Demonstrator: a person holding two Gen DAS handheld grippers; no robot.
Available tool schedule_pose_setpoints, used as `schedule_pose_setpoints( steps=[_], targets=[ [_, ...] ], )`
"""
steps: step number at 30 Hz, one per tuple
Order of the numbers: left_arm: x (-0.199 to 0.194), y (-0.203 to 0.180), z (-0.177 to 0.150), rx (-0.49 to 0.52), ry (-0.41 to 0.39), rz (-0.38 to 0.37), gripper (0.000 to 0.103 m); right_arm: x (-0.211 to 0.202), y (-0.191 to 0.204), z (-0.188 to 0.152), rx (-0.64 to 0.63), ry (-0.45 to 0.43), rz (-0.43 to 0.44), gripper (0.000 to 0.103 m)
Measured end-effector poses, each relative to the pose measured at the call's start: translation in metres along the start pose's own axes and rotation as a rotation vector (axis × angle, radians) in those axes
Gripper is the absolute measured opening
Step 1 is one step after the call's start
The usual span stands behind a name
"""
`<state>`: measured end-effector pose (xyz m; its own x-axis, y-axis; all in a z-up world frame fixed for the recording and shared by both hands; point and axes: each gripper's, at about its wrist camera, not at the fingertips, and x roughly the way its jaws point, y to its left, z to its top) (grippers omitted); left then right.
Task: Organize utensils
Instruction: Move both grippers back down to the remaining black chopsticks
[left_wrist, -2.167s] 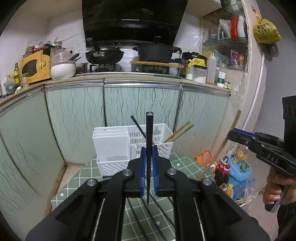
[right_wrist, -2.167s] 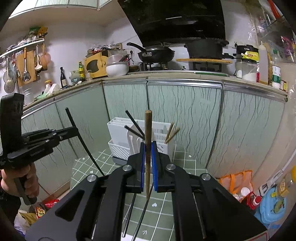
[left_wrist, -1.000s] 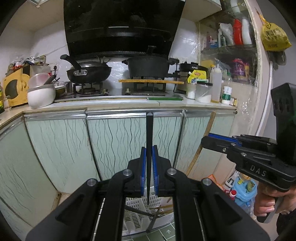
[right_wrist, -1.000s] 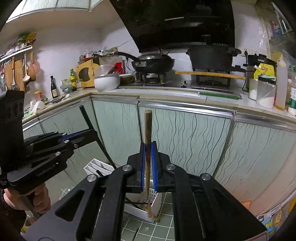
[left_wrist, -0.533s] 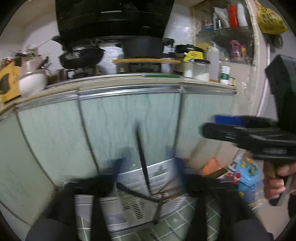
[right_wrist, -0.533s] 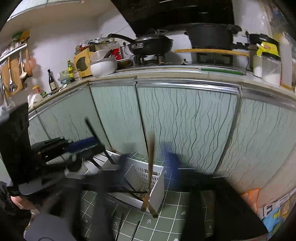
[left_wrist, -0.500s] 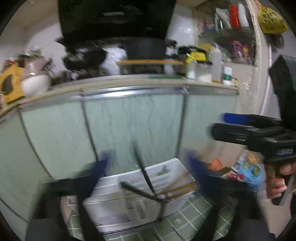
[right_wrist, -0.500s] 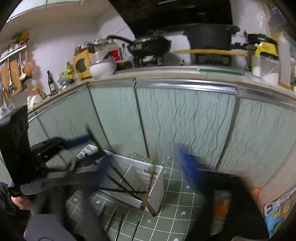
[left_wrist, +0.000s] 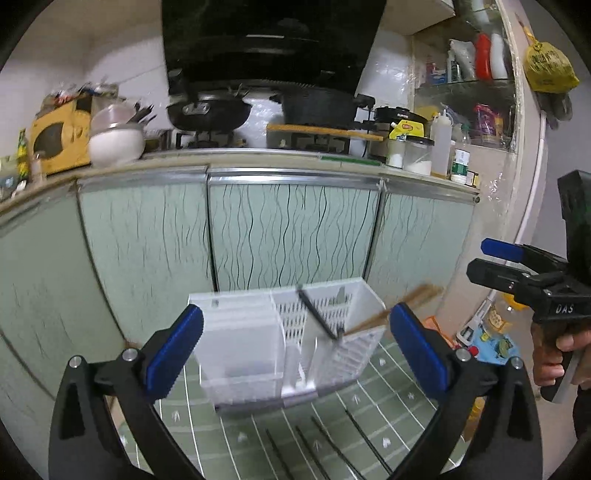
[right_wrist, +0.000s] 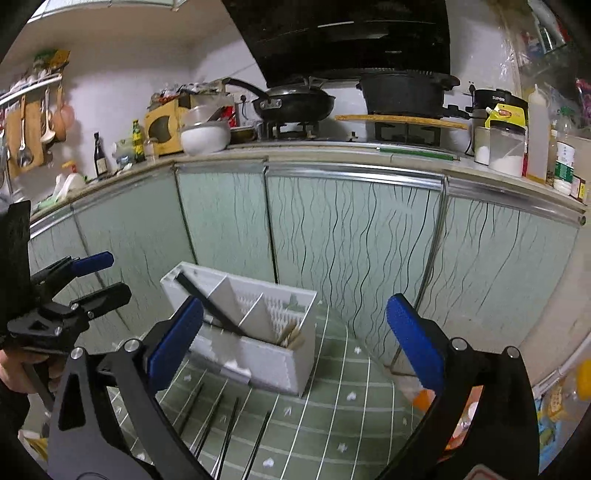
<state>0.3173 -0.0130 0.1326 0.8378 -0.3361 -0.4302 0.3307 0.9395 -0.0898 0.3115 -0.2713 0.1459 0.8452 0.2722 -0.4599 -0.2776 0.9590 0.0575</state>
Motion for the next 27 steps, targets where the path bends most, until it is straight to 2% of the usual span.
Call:
schedule_pose_setpoints(
  steps=[8, 13, 20, 24, 27],
  targets=[
    [-0.045, 0.001, -0.025, -0.014, -0.005, 0.011, 0.098, -0.036, 0.029, -0.019, -0.055, 0.016, -0.032, 0.096],
    [-0.081, -0.011, -0.014, 0.003, -0.070, 0.009, 0.098, -0.053, 0.041, -0.008, -0.034, 0.025, -0.021, 0.096],
    [-0.128, -0.028, -0.001, 0.028, -0.119, 0.030, 0.098, -0.081, 0.054, -0.002, -0.054, 0.005, -0.059, 0.096],
    [-0.143, -0.027, -0.015, 0.004, -0.122, 0.065, 0.098, -0.094, 0.055, -0.023, -0.034, -0.008, -0.063, 0.096],
    [-0.150, -0.019, -0.038, -0.063, -0.140, 0.104, 0.098, -0.094, 0.057, -0.049, -0.026, -0.022, -0.059, 0.096]
  ],
)
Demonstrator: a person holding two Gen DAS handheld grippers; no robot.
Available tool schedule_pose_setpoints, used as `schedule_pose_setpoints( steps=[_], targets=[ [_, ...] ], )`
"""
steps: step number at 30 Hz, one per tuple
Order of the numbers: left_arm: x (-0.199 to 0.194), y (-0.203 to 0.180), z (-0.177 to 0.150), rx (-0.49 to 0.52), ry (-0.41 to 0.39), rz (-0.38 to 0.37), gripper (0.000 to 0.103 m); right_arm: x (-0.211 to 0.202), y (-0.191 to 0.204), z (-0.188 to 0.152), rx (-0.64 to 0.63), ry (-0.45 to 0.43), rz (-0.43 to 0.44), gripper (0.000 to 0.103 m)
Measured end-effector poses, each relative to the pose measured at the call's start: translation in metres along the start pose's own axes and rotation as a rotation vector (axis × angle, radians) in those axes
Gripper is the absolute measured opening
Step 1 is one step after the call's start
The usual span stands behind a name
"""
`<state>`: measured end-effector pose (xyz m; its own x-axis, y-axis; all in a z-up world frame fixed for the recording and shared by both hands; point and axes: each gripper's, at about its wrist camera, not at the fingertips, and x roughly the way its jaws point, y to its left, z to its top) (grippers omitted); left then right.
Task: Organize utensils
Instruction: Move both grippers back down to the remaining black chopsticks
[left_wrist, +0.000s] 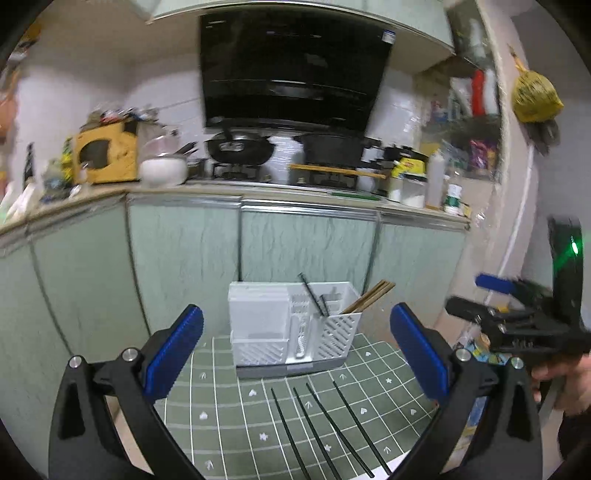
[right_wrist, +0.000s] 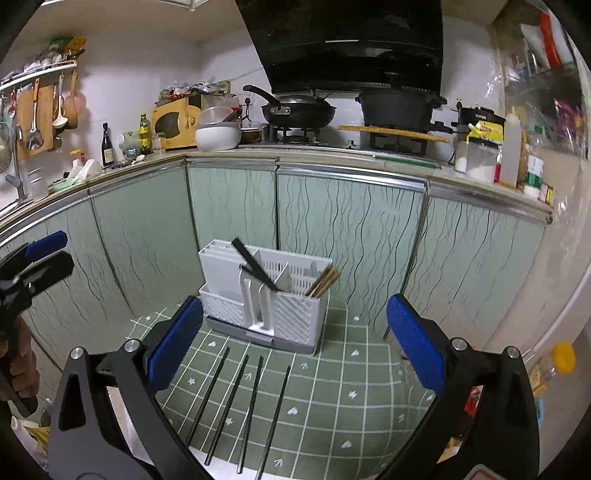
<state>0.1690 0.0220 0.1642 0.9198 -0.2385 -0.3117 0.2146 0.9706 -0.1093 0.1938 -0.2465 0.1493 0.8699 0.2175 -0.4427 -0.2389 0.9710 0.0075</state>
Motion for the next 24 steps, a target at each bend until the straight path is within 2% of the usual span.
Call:
schedule_pose_setpoints(
  steps=[5, 7, 15, 19, 24],
  targets=[
    [0.006, 0.007, -0.037, -0.001, 0.032, 0.037, 0.098, 0.015, 0.010, -0.041, -0.056, 0.006, -0.030, 0.096],
    [0.012, 0.010, -0.052, -0.001, 0.057, 0.028, 0.098, 0.022, 0.012, -0.057, -0.064, 0.015, -0.017, 0.096],
    [0.036, 0.020, -0.111, 0.010, 0.157, 0.018, 0.098, 0.043, 0.003, -0.115, 0.004, 0.041, 0.024, 0.096],
    [0.045, 0.017, -0.136, 0.012, 0.194, -0.002, 0.098, 0.055, -0.001, -0.140, 0.035, 0.093, 0.018, 0.096],
    [0.055, 0.014, -0.162, 0.019, 0.230, 0.008, 0.098, 0.061, -0.003, -0.161, 0.037, 0.130, 0.008, 0.096]
  ],
)
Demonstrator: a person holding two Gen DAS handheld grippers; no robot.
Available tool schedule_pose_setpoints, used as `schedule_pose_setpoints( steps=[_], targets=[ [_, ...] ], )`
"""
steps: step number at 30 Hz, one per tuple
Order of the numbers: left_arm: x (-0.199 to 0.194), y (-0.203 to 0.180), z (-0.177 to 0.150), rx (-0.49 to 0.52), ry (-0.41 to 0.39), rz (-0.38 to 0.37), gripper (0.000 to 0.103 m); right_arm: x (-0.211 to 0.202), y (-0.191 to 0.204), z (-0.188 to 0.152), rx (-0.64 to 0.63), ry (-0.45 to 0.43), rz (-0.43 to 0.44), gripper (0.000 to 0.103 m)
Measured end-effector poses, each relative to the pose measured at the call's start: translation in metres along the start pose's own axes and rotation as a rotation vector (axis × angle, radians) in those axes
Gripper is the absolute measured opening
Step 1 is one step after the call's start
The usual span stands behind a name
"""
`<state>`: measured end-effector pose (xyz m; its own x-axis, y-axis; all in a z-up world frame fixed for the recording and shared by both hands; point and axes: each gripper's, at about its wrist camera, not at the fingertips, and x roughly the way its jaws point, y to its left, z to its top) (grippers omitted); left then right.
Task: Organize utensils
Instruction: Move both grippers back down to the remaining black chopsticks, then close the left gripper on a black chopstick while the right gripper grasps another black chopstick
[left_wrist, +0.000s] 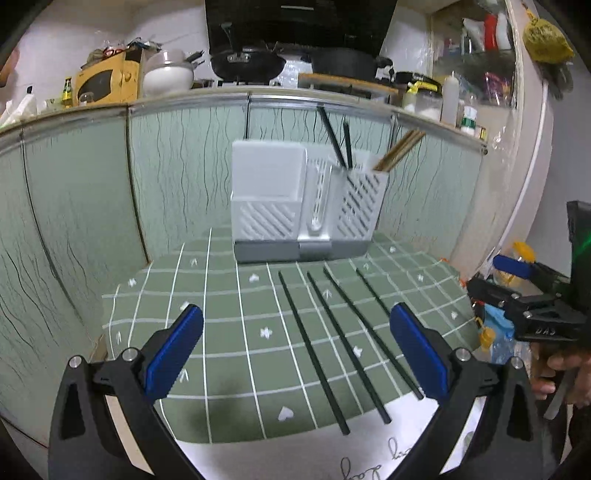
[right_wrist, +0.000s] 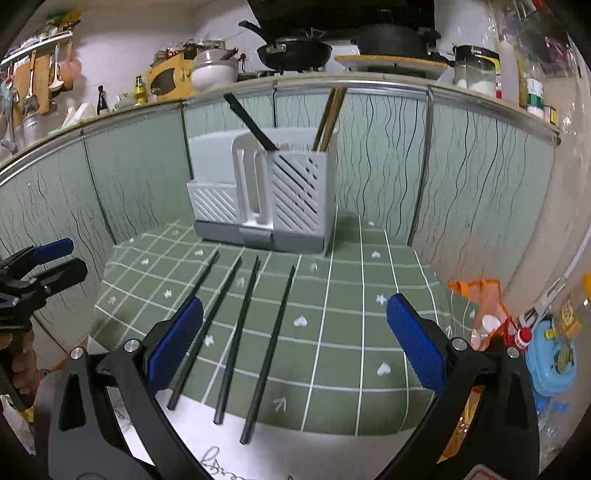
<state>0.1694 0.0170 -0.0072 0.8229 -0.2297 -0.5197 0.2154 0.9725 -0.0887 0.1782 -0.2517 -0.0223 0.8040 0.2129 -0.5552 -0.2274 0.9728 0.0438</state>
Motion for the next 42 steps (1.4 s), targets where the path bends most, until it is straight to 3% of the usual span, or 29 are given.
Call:
schedule_pose_setpoints(
  steps=[5, 11, 17, 24, 31, 34, 42],
  targets=[
    [0.014, 0.001, -0.015, -0.026, 0.031, 0.022, 0.097, 0.011, -0.003, -0.011, -0.005, 0.035, -0.019, 0.096],
    [0.027, -0.003, -0.022, -0.003, 0.066, 0.016, 0.087, 0.022, -0.005, -0.013, -0.008, 0.064, -0.029, 0.096],
    [0.034, -0.003, -0.025, 0.000, 0.094, 0.007, 0.082, 0.025, 0.003, -0.014, -0.049, 0.071, -0.031, 0.096],
    [0.034, -0.009, -0.035, 0.053, 0.084, 0.038, 0.081, 0.026, 0.011, -0.027, -0.074, 0.082, -0.030, 0.096],
    [0.041, -0.020, -0.052, 0.095, 0.088, 0.058, 0.069, 0.030, 0.008, -0.047, -0.039, 0.078, -0.009, 0.095],
    [0.046, -0.026, -0.057, 0.099, 0.094, 0.049, 0.065, 0.032, 0.009, -0.054, -0.039, 0.085, -0.008, 0.090],
    [0.062, -0.038, -0.070, 0.107, 0.124, 0.056, 0.048, 0.044, 0.014, -0.071, -0.056, 0.145, 0.015, 0.061]
  ],
)
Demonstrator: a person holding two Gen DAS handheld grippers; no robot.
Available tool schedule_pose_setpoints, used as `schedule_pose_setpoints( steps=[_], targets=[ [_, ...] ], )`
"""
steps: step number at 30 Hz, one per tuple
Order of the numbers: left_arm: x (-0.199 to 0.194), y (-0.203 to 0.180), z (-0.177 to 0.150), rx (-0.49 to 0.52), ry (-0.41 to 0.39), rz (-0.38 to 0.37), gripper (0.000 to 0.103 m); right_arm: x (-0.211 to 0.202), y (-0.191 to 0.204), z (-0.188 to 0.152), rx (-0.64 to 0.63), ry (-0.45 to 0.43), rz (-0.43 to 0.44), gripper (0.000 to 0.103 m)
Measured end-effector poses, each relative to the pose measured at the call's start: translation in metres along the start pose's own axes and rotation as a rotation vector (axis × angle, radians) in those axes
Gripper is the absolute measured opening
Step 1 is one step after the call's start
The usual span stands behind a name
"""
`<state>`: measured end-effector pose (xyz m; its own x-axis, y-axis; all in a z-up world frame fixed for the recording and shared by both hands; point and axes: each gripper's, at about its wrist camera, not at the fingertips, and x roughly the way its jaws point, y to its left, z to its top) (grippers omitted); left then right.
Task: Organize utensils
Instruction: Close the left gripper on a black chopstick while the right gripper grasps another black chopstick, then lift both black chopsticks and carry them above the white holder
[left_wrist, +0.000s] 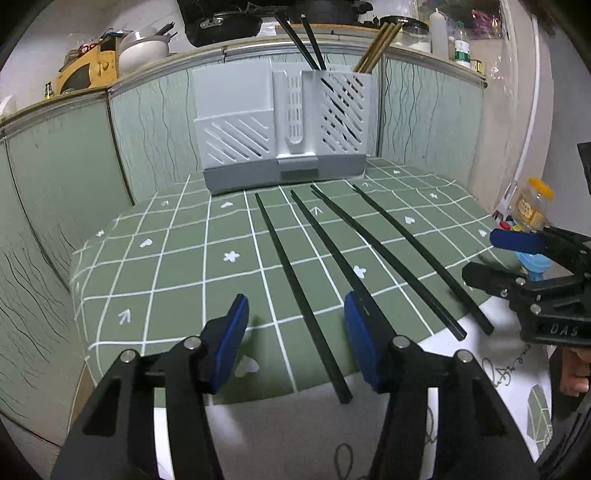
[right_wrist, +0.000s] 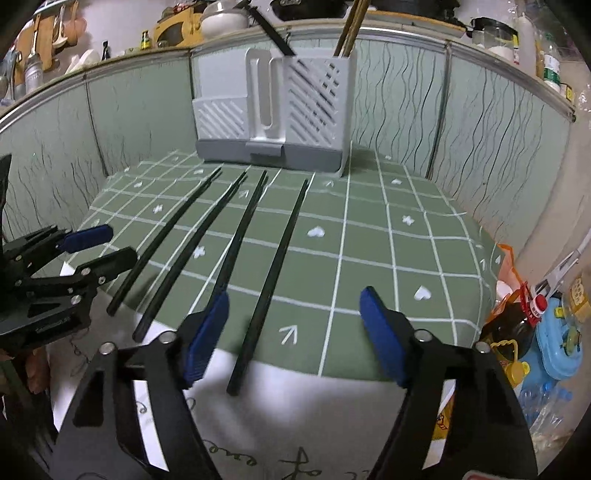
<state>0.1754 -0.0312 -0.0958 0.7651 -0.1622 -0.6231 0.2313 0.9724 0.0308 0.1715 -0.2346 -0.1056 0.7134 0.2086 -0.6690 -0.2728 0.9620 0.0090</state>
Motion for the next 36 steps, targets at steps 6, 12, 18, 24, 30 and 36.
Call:
schedule_pose_setpoints(
  steps=[6, 12, 18, 24, 30, 36],
  targets=[
    [0.011, -0.001, -0.008, -0.037, 0.035, 0.003, 0.030, 0.008, 0.008, -0.005, -0.018, 0.033, 0.018, 0.044],
    [0.010, -0.008, -0.012, -0.039, 0.025, 0.010, 0.021, 0.012, 0.012, -0.011, -0.009, 0.054, 0.014, 0.028],
    [0.008, -0.005, -0.014, -0.080, 0.019, 0.018, 0.007, 0.013, 0.006, -0.011, 0.051, 0.054, 0.008, 0.015],
    [0.009, 0.000, -0.011, -0.101, 0.036, -0.003, 0.006, 0.013, -0.001, -0.011, 0.091, 0.066, 0.018, 0.006],
    [0.000, 0.005, -0.011, -0.112, 0.024, -0.013, 0.006, 0.008, -0.004, -0.010, 0.090, 0.065, 0.034, 0.006],
    [-0.018, 0.012, -0.003, -0.112, -0.017, -0.025, 0.006, -0.006, -0.004, 0.000, 0.092, 0.040, 0.046, 0.006]
  ],
)
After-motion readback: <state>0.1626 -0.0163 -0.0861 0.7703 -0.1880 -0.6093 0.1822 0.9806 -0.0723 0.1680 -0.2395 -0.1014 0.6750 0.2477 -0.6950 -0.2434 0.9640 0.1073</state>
